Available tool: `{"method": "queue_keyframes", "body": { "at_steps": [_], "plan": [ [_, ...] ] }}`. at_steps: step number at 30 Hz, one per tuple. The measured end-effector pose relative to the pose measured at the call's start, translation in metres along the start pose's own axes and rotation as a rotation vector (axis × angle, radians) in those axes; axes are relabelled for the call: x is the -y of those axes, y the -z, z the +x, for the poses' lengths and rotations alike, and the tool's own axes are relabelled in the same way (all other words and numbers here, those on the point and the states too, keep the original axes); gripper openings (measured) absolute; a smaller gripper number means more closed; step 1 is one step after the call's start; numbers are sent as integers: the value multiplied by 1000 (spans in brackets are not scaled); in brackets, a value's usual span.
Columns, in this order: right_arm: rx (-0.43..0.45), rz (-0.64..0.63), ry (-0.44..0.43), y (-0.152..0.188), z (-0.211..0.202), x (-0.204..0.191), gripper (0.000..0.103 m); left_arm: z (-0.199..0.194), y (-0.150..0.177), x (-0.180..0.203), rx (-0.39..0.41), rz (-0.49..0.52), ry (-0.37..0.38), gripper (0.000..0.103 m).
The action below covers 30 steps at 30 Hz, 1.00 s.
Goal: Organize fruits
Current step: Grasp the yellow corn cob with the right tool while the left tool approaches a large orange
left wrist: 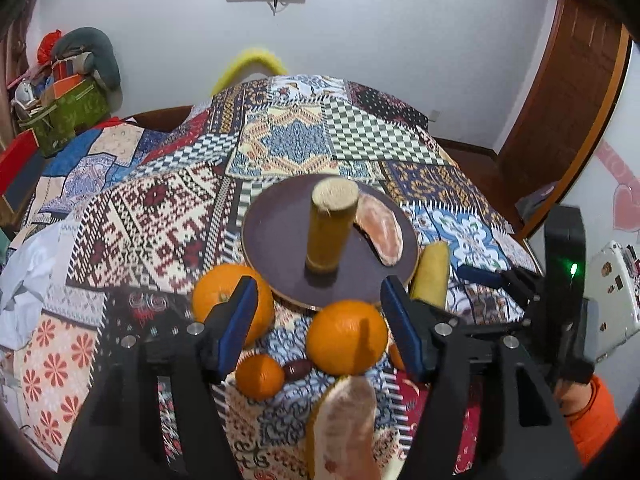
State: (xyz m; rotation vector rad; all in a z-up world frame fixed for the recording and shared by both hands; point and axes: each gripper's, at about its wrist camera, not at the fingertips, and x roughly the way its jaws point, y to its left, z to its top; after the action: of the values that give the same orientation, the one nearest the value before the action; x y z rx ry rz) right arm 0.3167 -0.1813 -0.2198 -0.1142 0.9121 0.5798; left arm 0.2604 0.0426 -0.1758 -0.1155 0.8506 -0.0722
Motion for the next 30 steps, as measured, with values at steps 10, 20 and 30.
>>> {"method": "queue_keyframes", "body": {
  "at_steps": [10, 20, 30],
  "plan": [
    [0, 22, 35, 14, -22, 16, 79, 13, 22, 9, -64, -7, 20, 65],
    [-11, 5, -11, 4, -4, -2, 79, 31, 30, 10, -104, -31, 18, 65],
    [-27, 4, -46, 18, -8, 8, 74, 46, 28, 16, -128, -22, 26, 65]
  ]
}}
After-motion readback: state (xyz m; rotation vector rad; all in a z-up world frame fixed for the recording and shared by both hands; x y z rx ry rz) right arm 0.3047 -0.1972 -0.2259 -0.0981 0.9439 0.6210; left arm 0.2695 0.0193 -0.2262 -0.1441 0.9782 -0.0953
